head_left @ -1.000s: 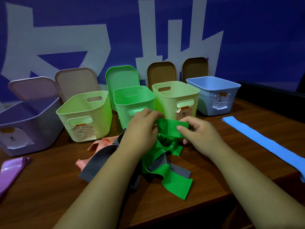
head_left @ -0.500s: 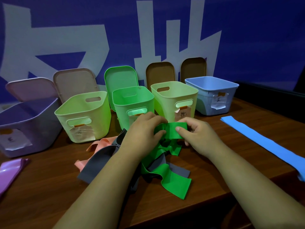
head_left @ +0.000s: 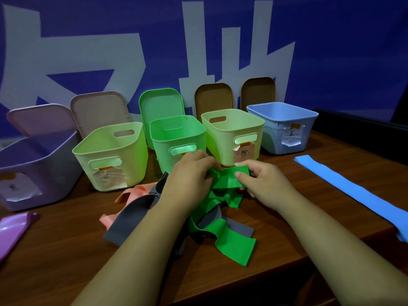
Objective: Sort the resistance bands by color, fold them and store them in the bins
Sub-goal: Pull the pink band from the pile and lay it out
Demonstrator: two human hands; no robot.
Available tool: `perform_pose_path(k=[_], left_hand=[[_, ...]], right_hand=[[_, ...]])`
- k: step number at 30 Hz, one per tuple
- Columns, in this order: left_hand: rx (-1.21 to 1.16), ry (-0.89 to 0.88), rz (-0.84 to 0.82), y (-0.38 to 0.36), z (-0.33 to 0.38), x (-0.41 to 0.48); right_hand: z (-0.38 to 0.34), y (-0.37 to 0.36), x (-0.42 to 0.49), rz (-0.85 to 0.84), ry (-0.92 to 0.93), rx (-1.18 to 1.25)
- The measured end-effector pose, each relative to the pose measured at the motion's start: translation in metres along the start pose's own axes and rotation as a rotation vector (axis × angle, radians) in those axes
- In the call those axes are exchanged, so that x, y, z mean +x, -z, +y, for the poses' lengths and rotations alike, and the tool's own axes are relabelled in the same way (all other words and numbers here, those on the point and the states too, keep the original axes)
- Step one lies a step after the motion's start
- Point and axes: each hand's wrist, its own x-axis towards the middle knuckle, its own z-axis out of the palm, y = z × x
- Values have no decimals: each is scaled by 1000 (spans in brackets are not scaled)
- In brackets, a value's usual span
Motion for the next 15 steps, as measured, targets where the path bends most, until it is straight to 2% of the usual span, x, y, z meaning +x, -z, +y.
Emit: perform_pose_path(k=[15], left_hand=[[-84, 36, -18, 1, 6, 0]], right_hand=[[-6, 1, -5, -43, 23, -23]])
